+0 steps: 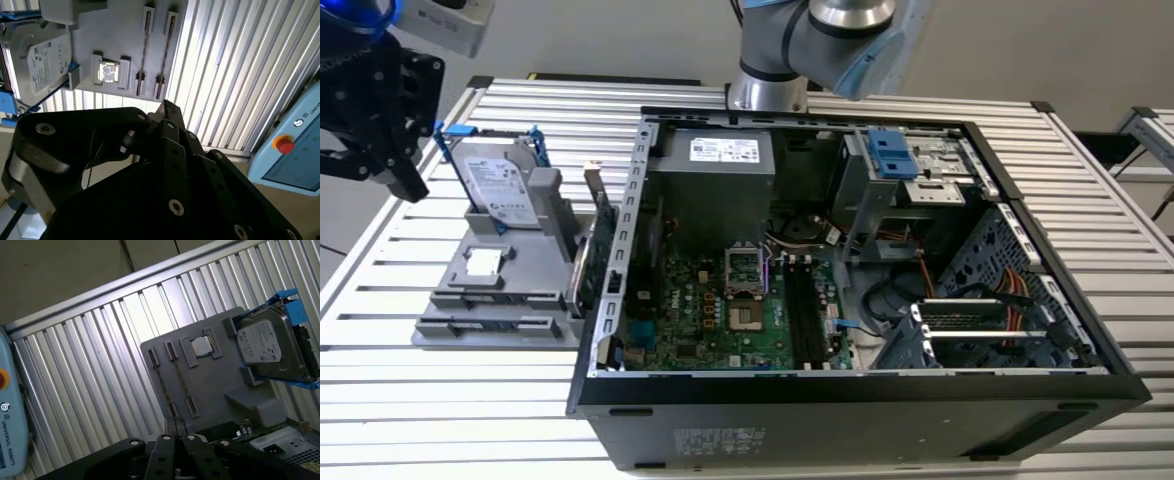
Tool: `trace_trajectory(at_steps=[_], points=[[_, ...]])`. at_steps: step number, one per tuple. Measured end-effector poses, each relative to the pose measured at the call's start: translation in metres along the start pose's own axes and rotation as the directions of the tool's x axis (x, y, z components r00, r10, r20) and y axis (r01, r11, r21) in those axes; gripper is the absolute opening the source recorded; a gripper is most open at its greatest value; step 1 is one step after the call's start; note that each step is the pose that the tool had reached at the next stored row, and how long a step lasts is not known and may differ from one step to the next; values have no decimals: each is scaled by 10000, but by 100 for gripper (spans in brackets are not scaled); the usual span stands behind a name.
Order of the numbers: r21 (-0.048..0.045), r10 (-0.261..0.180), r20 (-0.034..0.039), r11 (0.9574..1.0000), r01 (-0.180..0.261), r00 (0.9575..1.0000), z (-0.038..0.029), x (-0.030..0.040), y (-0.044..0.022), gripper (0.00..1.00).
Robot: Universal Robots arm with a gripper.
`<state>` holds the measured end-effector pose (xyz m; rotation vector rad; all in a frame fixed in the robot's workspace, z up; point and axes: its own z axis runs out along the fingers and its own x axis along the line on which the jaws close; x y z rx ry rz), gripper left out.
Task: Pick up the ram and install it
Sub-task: 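Pick up the ram and move it above insertion slot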
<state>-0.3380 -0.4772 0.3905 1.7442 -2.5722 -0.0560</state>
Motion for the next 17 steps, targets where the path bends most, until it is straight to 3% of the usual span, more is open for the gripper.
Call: trace_trajectory(at_steps=[4,7,10,17], points=[[5,-422,-19,9991,422,9991,2,-1,0,0],[10,-944,-44,9955,944,9955,3,-1,0,0],[23,-1417,-61,9899,1417,9899,4,-1,0,0],[17,-2331,-33,9725,2331,9725,6,-1,0,0]])
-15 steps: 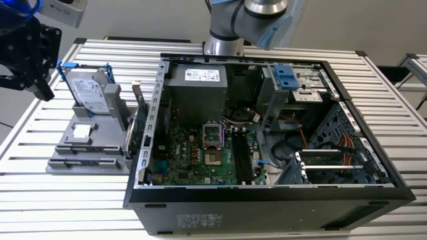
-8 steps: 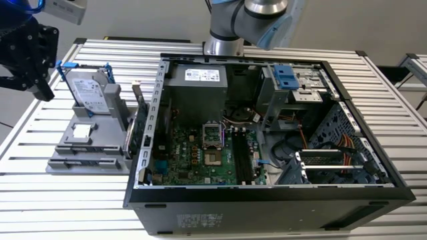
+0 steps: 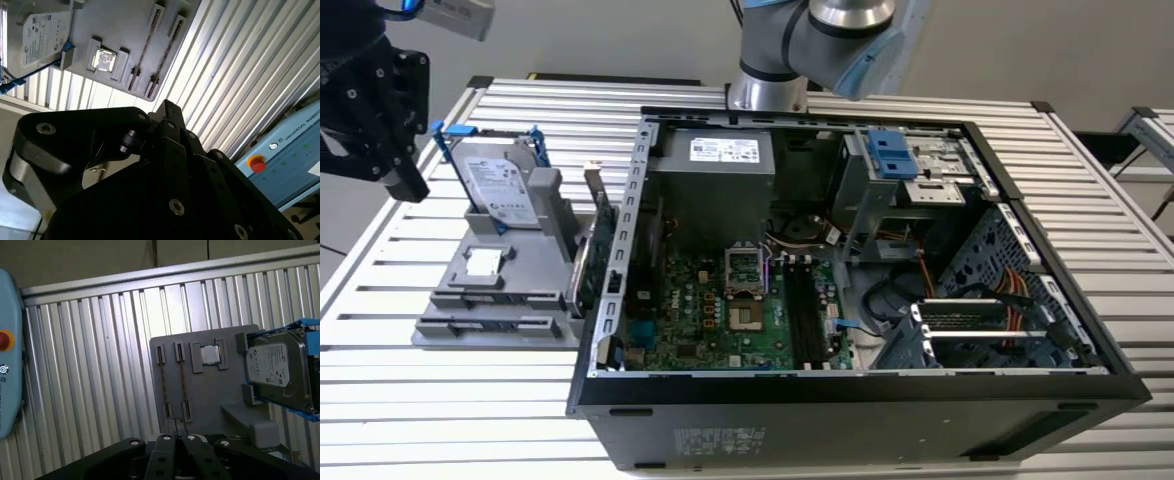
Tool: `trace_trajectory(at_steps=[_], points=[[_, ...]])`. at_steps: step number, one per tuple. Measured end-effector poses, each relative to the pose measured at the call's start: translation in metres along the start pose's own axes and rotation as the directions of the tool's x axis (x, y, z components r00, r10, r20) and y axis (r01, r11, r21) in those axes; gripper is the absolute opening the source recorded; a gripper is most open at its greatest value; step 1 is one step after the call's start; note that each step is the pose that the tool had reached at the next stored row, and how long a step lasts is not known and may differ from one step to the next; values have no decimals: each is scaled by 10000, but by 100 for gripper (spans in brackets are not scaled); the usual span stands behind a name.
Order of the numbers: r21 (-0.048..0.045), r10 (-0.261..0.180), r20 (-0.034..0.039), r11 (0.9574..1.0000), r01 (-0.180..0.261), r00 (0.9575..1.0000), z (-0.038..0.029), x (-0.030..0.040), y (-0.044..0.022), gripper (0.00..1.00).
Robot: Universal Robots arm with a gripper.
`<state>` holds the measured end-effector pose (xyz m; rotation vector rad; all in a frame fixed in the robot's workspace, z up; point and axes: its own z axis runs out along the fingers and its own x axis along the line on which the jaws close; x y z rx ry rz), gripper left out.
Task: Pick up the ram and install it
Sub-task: 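Pick up the ram and move it above insertion slot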
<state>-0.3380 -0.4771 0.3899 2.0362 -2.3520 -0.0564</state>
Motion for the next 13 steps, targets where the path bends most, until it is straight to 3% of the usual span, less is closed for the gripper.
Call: trace_trajectory(at_steps=[13], points=[[-8,-1040,-13,9946,1040,9946,3,0,0,0]])
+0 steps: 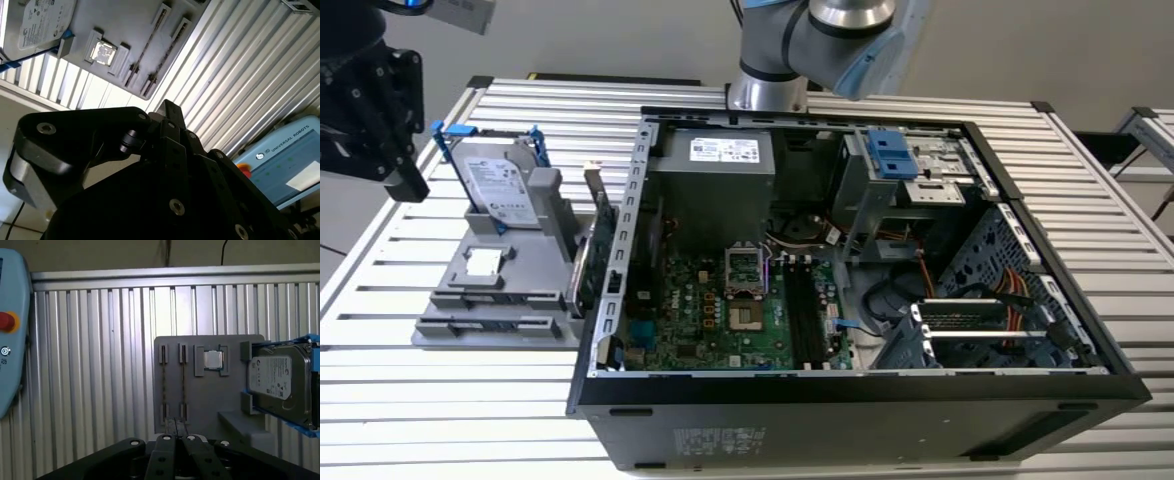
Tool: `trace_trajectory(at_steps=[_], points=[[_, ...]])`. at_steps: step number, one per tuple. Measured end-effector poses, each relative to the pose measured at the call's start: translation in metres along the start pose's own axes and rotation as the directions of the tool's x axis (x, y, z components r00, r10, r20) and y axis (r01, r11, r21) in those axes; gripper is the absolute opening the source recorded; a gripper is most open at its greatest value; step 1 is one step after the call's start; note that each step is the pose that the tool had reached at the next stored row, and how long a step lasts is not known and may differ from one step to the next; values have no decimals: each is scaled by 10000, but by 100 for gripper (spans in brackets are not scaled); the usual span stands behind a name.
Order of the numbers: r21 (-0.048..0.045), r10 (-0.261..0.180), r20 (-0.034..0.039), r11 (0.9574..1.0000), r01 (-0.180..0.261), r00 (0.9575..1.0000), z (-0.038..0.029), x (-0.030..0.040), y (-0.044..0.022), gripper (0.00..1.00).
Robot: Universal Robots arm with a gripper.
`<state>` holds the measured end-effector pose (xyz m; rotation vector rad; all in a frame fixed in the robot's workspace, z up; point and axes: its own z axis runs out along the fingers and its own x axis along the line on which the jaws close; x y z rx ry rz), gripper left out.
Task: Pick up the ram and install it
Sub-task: 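Pick up the ram and move it above insertion slot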
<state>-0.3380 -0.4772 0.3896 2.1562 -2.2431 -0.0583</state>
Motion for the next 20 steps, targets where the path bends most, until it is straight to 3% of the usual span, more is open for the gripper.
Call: trace_trajectory(at_steps=[16,17,20], points=[[0,-83,-4,10000,83,10000,0,0,0,0],[0,-84,-4,10000,84,10000,0,0,0,100],[0,-87,-4,10000,87,10000,0,0,0,100]])
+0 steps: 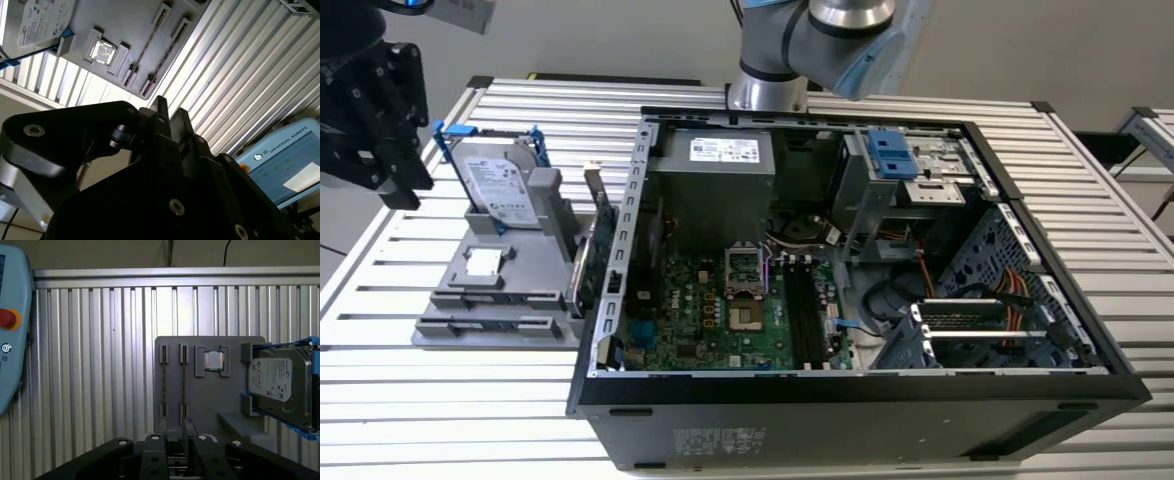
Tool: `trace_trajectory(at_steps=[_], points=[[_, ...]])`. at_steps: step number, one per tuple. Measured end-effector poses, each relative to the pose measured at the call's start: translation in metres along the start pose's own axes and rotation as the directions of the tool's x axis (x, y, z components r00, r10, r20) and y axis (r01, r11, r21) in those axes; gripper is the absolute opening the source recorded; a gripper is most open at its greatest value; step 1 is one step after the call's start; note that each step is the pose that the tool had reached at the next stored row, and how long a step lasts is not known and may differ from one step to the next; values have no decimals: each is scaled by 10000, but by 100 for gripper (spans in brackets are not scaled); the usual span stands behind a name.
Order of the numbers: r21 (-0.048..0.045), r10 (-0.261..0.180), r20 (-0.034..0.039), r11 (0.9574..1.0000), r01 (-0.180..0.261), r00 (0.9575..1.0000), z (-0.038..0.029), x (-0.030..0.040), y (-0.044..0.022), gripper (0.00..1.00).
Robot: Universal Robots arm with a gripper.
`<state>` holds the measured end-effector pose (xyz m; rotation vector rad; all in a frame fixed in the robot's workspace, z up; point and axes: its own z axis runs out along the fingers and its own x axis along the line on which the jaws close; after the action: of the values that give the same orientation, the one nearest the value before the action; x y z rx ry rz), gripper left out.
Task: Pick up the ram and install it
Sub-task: 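Pick up the ram and move it above insertion slot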
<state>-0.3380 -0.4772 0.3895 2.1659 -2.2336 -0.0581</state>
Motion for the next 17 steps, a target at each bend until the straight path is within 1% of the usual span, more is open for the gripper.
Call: trace_trajectory(at_steps=[17], points=[[9,-128,-6,9999,128,9999,16,-1,-1,100]])
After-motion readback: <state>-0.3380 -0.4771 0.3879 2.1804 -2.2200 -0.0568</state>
